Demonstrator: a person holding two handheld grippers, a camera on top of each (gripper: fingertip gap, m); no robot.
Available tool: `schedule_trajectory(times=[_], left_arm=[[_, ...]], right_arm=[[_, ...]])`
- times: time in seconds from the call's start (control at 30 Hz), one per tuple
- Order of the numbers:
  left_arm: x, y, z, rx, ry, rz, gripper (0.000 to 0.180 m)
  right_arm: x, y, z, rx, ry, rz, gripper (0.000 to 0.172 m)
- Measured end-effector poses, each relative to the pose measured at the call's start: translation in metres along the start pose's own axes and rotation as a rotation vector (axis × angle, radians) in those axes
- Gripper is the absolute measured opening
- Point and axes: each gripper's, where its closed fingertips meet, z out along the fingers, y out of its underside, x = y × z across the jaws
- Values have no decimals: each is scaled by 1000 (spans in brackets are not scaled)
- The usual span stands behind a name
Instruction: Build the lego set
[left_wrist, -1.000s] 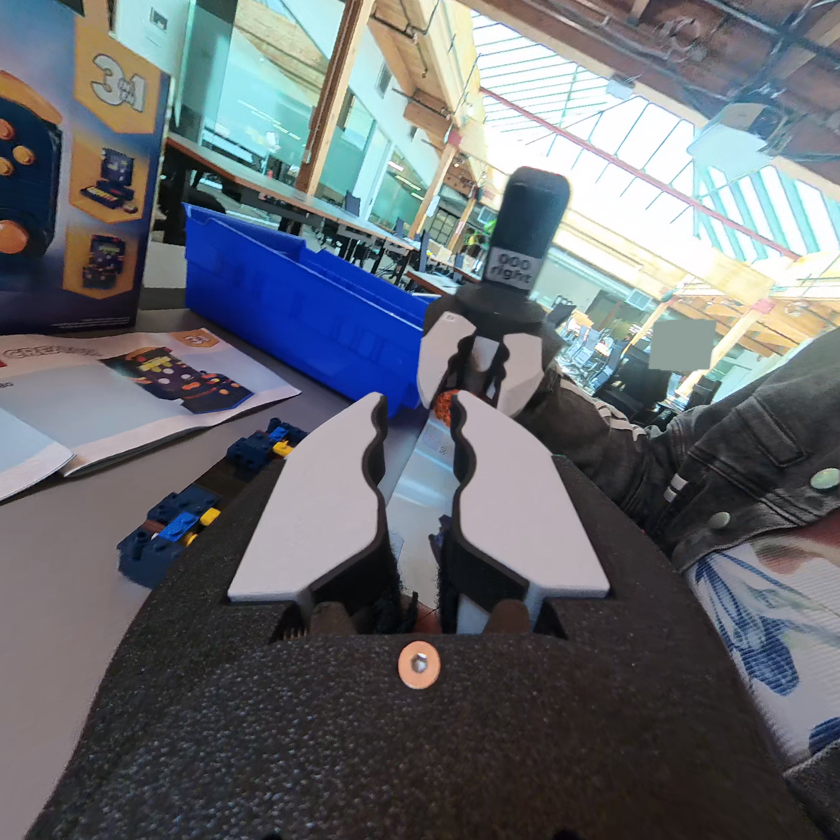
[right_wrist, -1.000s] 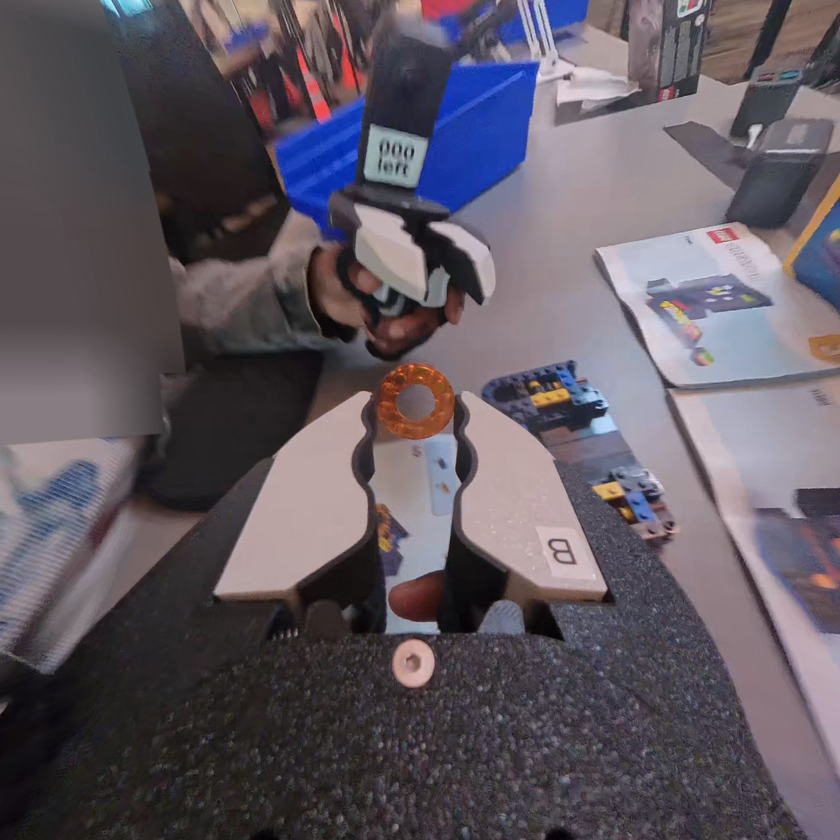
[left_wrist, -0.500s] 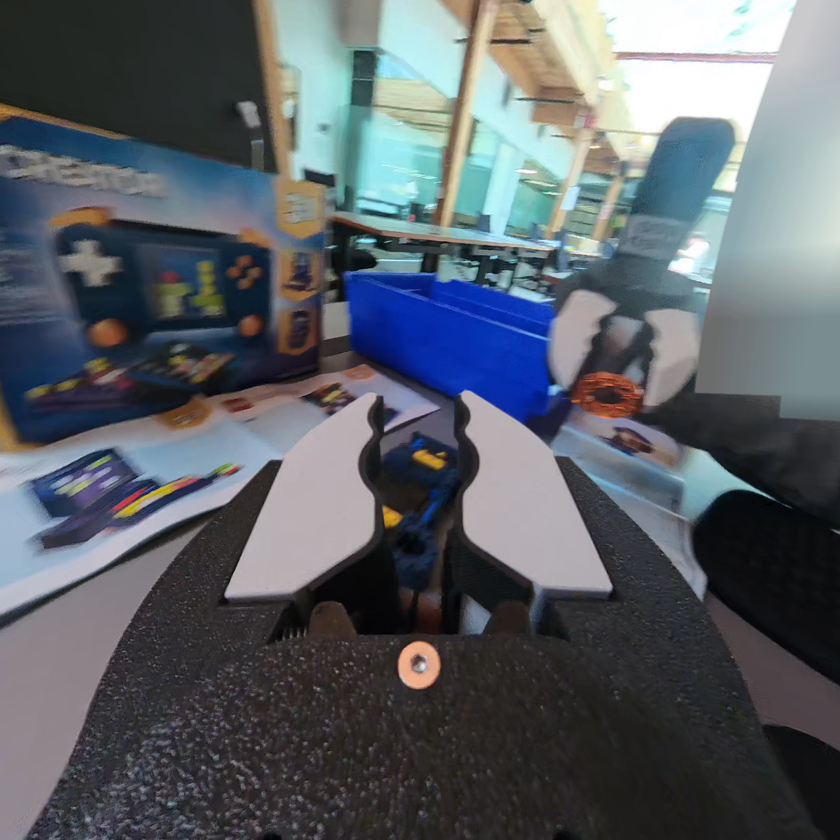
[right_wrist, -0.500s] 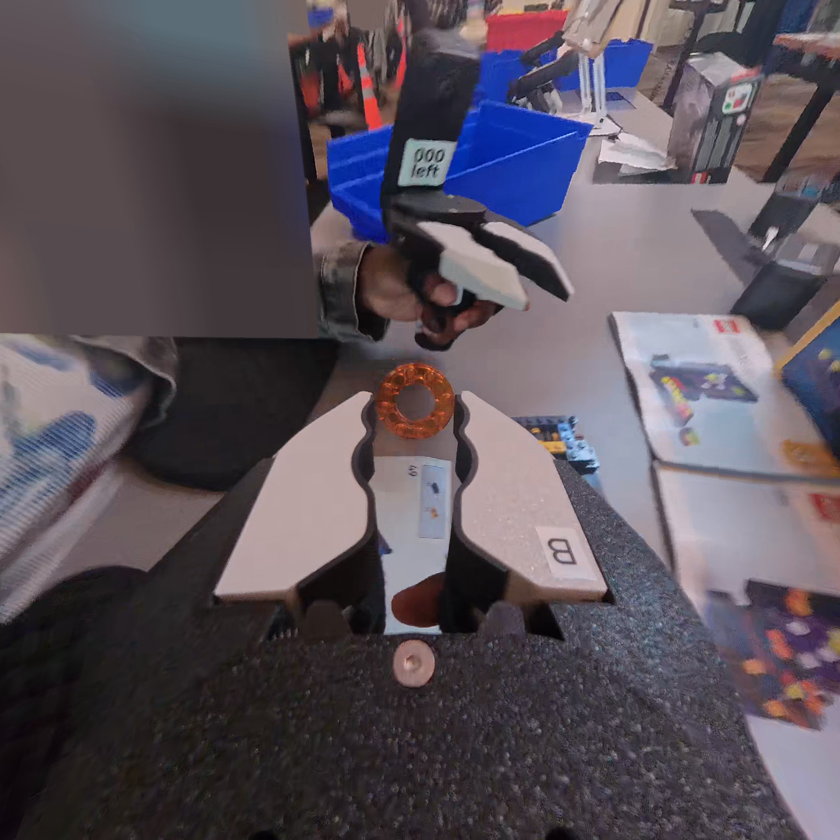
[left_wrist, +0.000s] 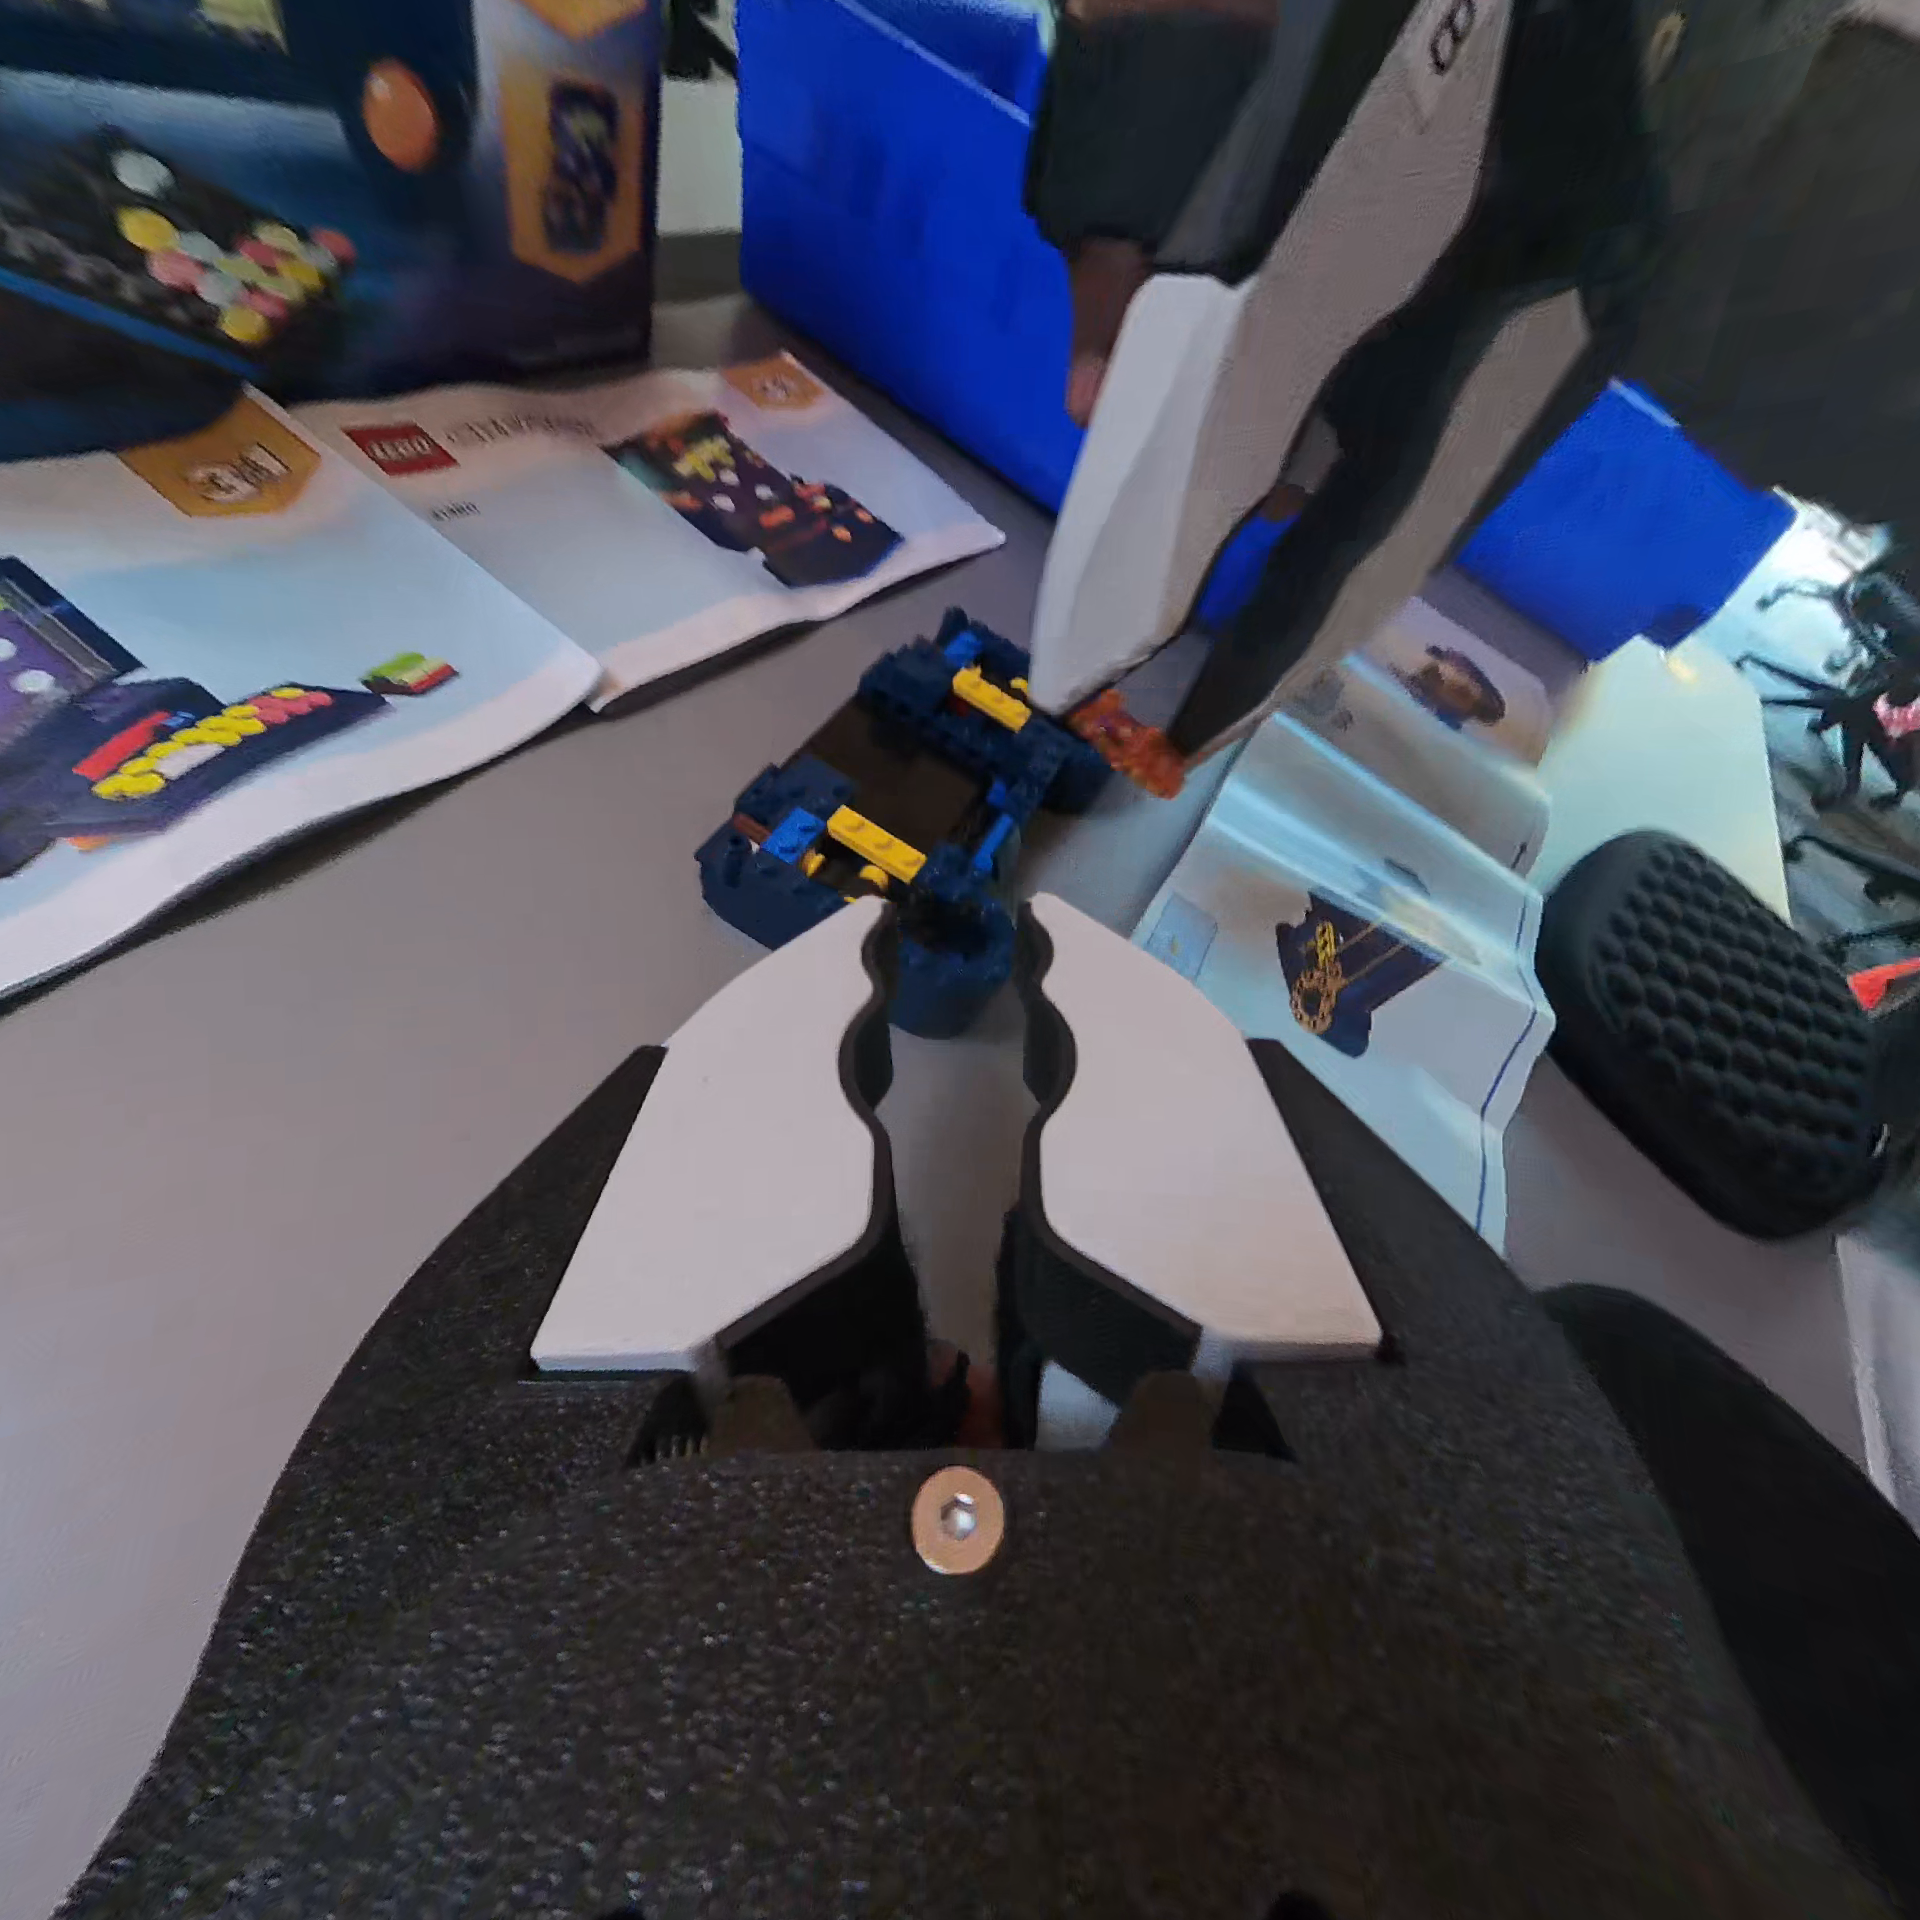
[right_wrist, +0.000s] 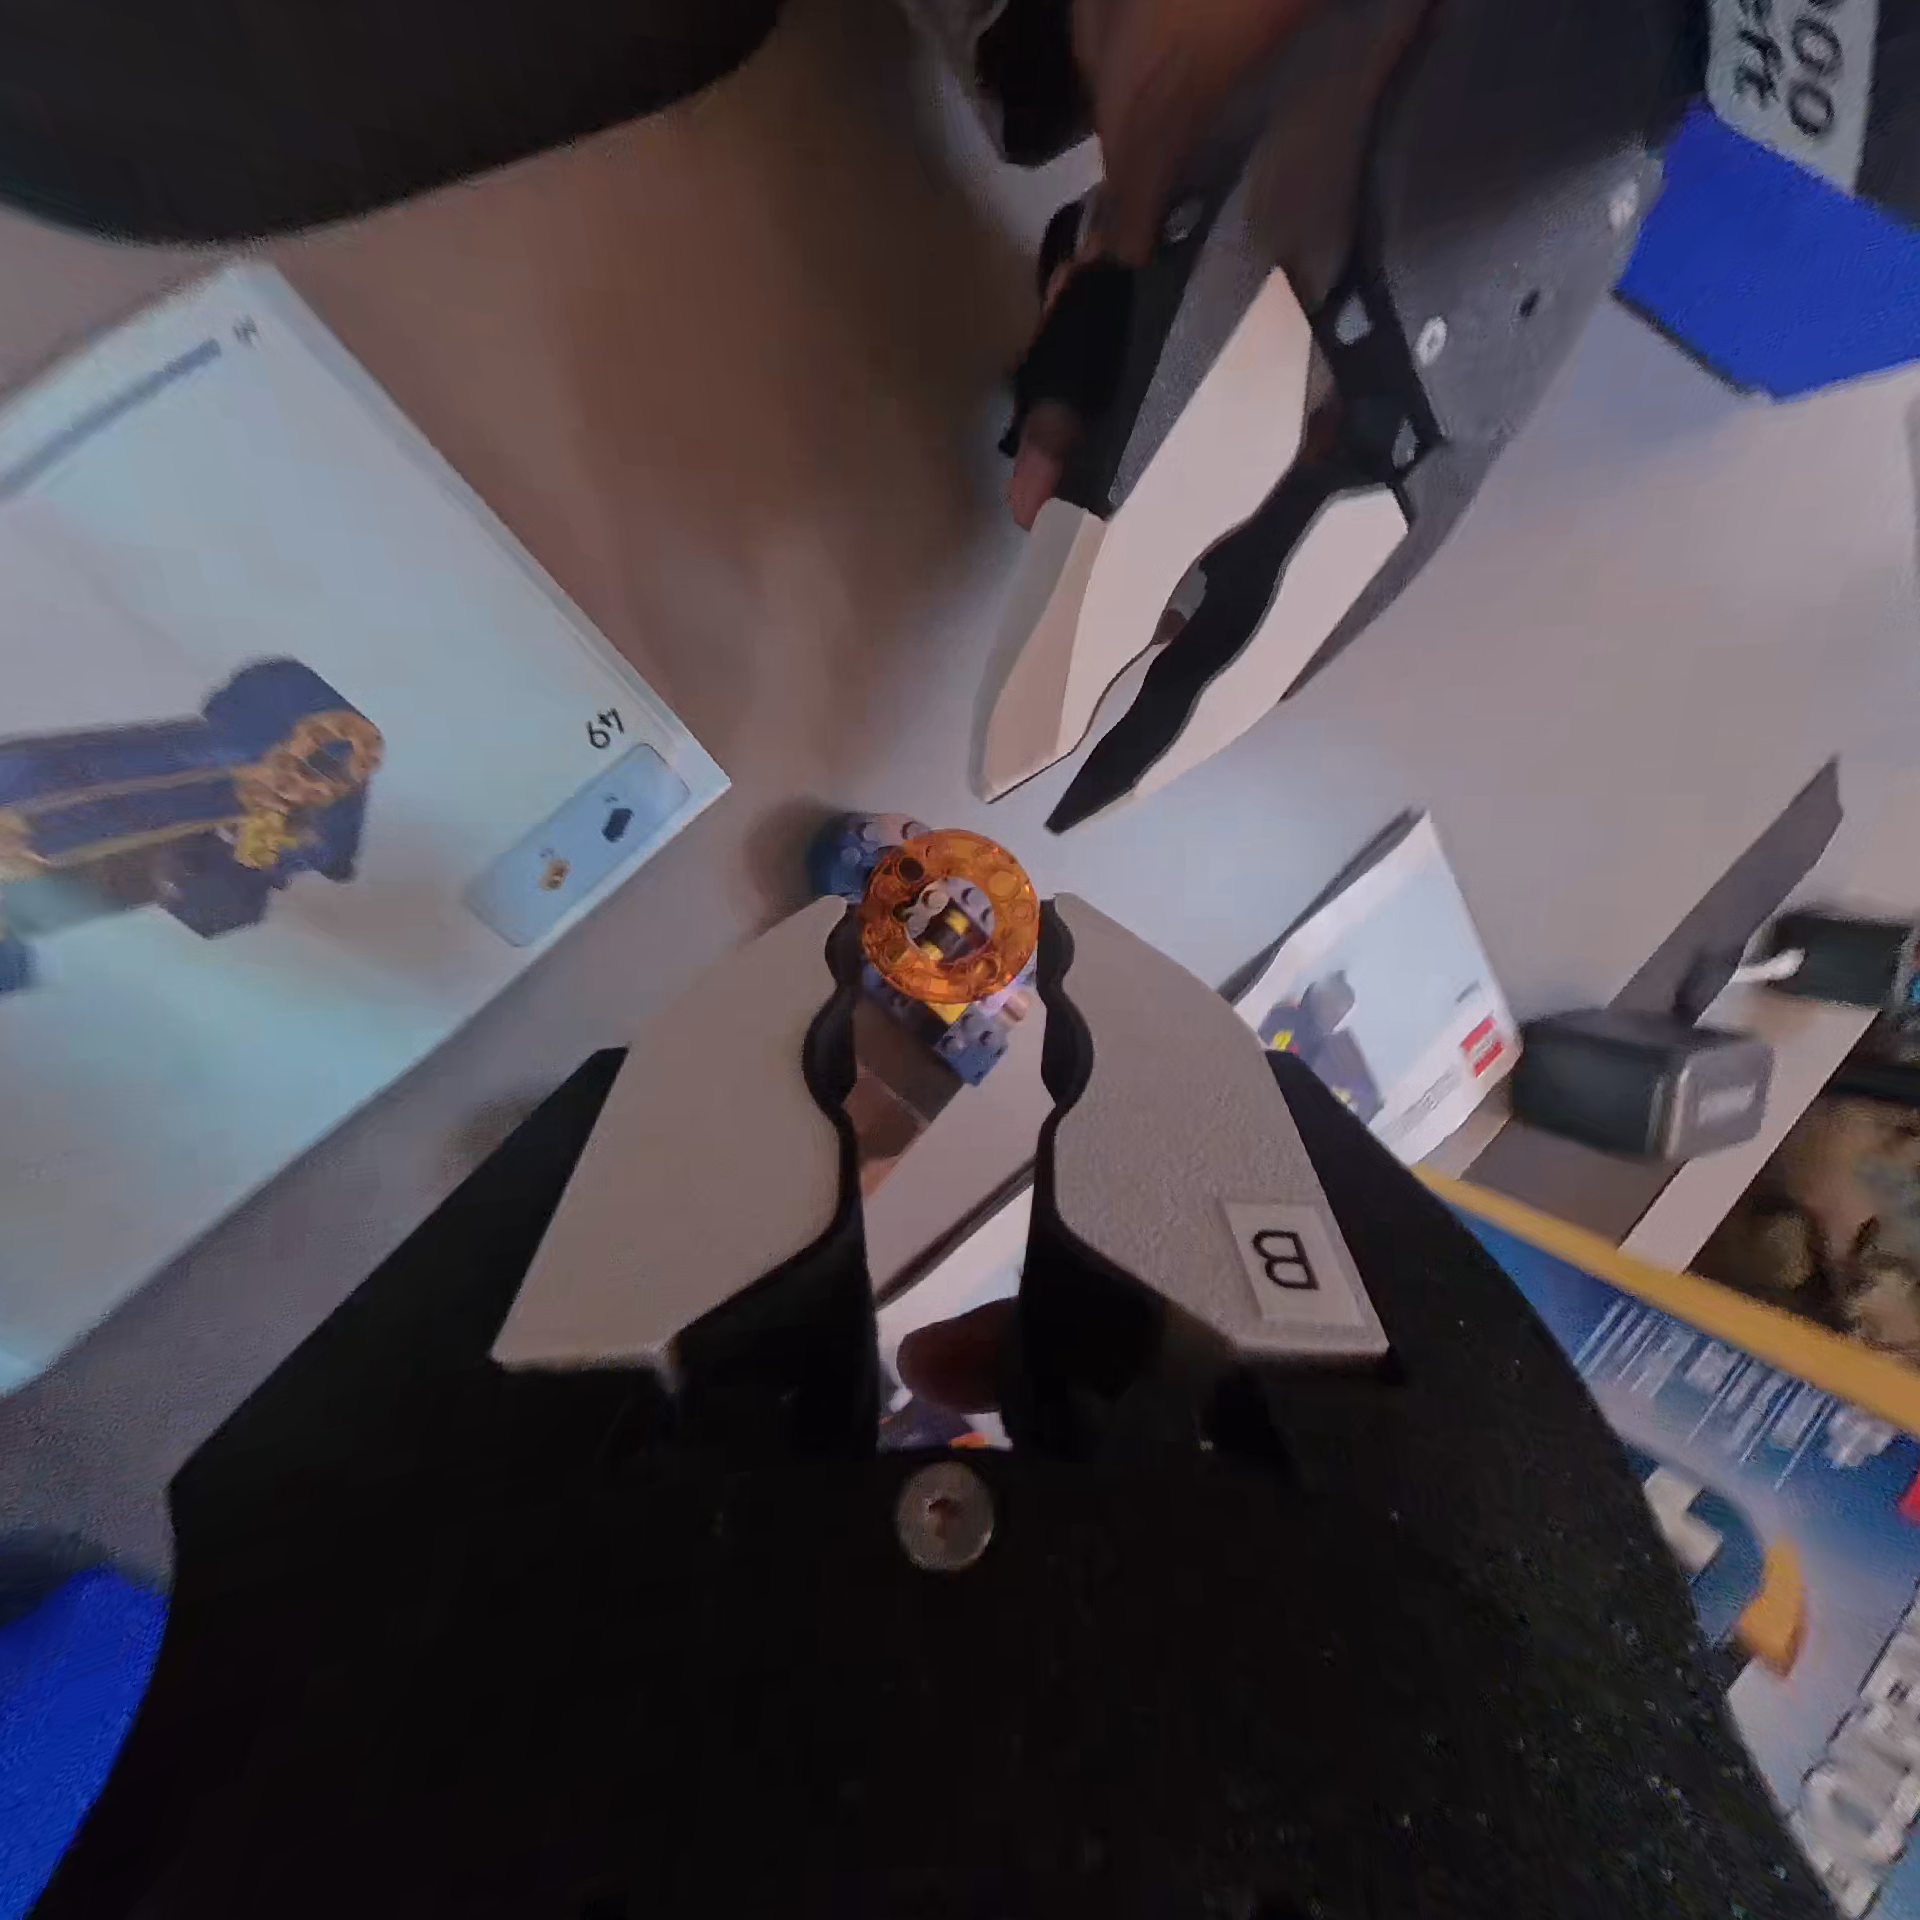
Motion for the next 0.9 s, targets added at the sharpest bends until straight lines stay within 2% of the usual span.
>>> schedule_trajectory(times=[0.07, 0.23, 0.33, 0.47, 0.9], left_arm=[[3, 6, 2, -39, 20, 15, 20], [8, 9, 0, -47, 86, -18, 20], [10, 4, -4, -14, 126, -68, 20], [6, 6, -7, -18, 131, -78, 21], [8, 26, 2, -132, 146, -70, 25]], right_arm=[[0, 2, 11, 0, -13, -121, 32], [-2, 15, 23, -138, -102, -459, 32], [1, 6, 25, -128, -152, -547, 32], [-10, 12, 34, -158, -236, -703, 32], [-16, 17, 46, -145, -375, -807, 32]])
